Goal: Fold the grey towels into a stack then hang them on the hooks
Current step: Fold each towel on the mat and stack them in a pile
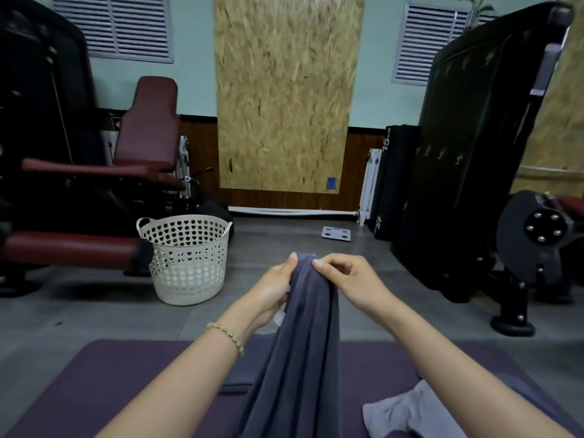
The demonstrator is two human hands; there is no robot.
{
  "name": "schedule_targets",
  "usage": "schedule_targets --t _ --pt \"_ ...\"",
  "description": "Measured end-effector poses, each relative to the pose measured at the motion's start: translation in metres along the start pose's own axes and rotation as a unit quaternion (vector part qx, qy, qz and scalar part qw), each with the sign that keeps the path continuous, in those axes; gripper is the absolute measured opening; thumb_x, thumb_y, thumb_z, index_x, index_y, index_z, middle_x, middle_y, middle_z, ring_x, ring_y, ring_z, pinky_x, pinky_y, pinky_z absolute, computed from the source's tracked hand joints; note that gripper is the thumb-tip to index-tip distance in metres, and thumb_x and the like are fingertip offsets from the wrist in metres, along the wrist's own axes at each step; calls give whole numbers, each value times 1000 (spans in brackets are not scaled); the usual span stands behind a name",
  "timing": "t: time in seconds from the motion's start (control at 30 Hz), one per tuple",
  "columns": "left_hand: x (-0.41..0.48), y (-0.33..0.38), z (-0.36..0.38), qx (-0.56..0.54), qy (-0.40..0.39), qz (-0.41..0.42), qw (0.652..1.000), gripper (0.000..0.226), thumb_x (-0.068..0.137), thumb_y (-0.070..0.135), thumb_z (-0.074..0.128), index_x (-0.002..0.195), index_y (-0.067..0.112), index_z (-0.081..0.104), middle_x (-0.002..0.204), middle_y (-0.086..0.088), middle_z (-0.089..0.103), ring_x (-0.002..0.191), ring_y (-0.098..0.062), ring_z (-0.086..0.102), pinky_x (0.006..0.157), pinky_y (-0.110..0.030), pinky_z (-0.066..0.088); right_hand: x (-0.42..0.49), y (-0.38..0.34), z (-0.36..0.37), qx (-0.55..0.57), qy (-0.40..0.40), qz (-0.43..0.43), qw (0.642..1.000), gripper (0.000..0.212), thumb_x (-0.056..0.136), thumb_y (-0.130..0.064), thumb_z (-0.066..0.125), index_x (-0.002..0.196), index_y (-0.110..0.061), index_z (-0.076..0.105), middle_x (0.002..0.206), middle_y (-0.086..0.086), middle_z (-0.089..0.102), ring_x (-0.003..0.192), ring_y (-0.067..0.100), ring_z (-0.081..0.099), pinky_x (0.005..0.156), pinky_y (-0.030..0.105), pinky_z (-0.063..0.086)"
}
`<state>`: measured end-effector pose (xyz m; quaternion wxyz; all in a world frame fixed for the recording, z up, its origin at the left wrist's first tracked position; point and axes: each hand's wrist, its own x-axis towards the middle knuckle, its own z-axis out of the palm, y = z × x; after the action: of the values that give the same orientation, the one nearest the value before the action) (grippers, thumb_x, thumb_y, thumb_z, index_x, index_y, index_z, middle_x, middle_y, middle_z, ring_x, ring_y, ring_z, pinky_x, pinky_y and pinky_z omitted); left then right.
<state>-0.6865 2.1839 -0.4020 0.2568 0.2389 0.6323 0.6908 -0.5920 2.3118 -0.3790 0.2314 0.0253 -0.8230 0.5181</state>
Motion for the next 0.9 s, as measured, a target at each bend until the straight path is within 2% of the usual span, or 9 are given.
schedule_targets --t 0.07,0.17,0.3,0.37,0.47,0.63,0.7,0.8,0.9 --pt "-9 1 5 3 -19 2 1000 39 103 38 30 116 22 64 109 -3 71 101 -12 66 83 -23 50 0 -1 7 4 20 3 1000 20 93 -18 60 84 -4 73 82 2 70 77 4 60 73 20 45" --pt "-17 2 6 7 -14 11 1000 39 103 37 30 115 21 64 109 -3 71 102 -11 66 81 -20 50 1 -6 12 2 40 10 999 19 91 -18 62 81 -6 73 80 0 72 75 3 62 71 18 47" --pt "-25 8 4 13 1 35 999 40 104 37 28 109 22 66 106 -6 71 102 -15 66 94 -29 49 1 -14 15 4 64 15 998 15 88 -19 66 78 -8 70 66 -2 68 64 1 61 63 13 45" --pt "-29 12 5 51 9 62 997 40 104 37 27 107 24 65 100 1 71 96 -9 65 87 -19 50 0 -16 14 29 71 22 997 16 87 -18 67 80 -4 69 64 -4 68 64 2 62 62 12 46" --pt "-31 17 5 101 8 90 991 45 103 40 25 114 20 64 98 5 69 91 0 63 69 -4 47 -3 -17 11 69 76 48 994 19 87 -20 67 85 -1 70 73 2 72 69 5 66 64 13 48" --pt "-36 15 9 135 -20 142 980 40 103 34 34 115 14 66 106 1 71 96 -1 64 78 -7 46 -5 -14 9 113 59 101 987 21 89 -23 66 88 -3 72 83 6 74 75 8 67 65 16 50" --pt "-33 10 11 157 -20 162 974 40 103 31 36 108 7 68 99 -2 72 89 -5 64 78 -17 47 -4 -9 6 127 40 117 984 27 92 -26 61 94 -2 72 89 10 74 79 13 68 70 20 52" --pt "-25 0 9 182 27 175 967 50 102 32 37 87 -10 60 74 -8 60 70 -15 51 63 -25 39 -8 -1 8 167 3 142 976 30 95 -28 54 104 -4 69 88 6 73 77 12 67 71 21 51" --pt "-20 -6 5 230 59 179 955 49 102 29 38 66 -4 47 63 -6 42 59 -14 37 55 -27 29 -15 10 13 162 -11 150 975 18 90 -27 63 98 -10 60 80 -3 69 69 8 61 62 17 45"
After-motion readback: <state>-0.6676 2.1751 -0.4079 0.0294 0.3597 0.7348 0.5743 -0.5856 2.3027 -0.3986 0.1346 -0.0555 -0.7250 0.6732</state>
